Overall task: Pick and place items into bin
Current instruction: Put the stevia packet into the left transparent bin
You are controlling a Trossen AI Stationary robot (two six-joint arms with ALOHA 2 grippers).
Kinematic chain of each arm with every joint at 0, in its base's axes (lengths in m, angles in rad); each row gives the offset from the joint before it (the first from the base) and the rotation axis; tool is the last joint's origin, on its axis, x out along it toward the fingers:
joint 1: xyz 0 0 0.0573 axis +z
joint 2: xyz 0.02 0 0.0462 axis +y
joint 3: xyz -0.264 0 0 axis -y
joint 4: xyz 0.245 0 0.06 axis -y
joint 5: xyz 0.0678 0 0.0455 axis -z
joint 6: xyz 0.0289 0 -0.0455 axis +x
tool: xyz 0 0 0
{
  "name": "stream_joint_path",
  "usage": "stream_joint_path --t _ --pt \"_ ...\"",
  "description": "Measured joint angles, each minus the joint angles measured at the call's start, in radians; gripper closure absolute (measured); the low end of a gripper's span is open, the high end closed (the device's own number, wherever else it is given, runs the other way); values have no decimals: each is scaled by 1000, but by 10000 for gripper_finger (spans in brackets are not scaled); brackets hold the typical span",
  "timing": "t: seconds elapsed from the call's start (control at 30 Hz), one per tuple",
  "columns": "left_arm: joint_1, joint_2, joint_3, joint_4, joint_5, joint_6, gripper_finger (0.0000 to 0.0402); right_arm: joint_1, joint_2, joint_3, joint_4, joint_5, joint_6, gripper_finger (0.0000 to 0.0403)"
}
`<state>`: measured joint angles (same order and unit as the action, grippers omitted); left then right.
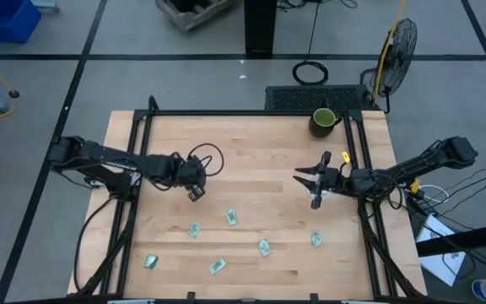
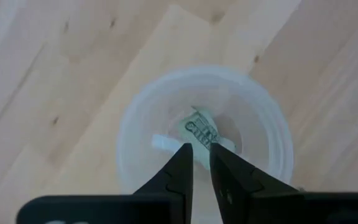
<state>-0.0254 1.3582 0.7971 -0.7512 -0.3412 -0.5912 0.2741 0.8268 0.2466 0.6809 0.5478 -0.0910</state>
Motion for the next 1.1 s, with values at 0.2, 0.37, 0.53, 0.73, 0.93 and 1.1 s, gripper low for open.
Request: stream_joint_path --t 0.2,0.37,0.53,0.73,0.93,1.1 --pt "33 -3 0 46 3 32 340 0 0 0 0 -9 3 303" --pt "38 -6 37 51 80 51 339 1 4 1 27 -191 12 301" --pt "28 -6 102 91 145 137 339 0 56 36 12 -186 46 288" --pt "12 8 93 300 261 333 339 0 178 117 -5 -187 62 266" --pt "-28 119 55 424 342 521 339 0 249 158 -4 -186 77 263" --pt "-59 244 54 536 345 541 339 -2 253 159 1 -186 52 267"
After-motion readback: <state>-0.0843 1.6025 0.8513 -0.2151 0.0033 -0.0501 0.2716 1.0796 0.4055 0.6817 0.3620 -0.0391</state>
